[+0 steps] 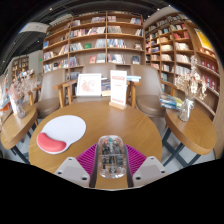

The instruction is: Arrange mouse

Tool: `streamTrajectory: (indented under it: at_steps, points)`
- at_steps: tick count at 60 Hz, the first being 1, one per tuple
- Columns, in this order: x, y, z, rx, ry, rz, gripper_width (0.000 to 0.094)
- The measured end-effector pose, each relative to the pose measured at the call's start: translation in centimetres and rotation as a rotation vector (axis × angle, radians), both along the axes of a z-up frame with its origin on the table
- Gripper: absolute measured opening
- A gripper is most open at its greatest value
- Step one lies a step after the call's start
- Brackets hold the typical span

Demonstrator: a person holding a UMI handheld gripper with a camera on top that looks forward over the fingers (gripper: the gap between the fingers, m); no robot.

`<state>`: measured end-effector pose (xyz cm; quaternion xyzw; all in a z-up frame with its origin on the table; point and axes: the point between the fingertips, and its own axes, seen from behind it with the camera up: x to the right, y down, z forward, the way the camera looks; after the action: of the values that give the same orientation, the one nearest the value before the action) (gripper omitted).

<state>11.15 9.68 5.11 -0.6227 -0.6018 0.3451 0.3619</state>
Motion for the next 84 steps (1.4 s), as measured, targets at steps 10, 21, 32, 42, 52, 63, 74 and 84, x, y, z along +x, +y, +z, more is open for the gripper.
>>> streamTrajectory:
  at_steps: [10,21,32,42,52,63,74,84]
  points:
    - [-4.7,-6.2,8.9,-0.012,0.107,0.056,0.0422]
    - [-11.3,-15.6,9.3,-0.098,0.117,0.115,0.042]
    - [-15.1,-21.3,-0.4,-0.096,-0.046,0.101,0.0421]
    - [-16.0,-22.0,-5.3,-0.033,-0.105,0.074,0.0439]
    - [-16.1,-21.8,-5.7,0.027,-0.07,0.057,0.0682]
    - [-13.6,-21.0,-1.0,0.023,-0.035,0.027,0.0848]
    - [-3.1,-19.5,7.7,0.019,0.03,0.058,0.0857]
    - [8.9,-17.7,11.4,-0.007,0.056,0.069,0.0858]
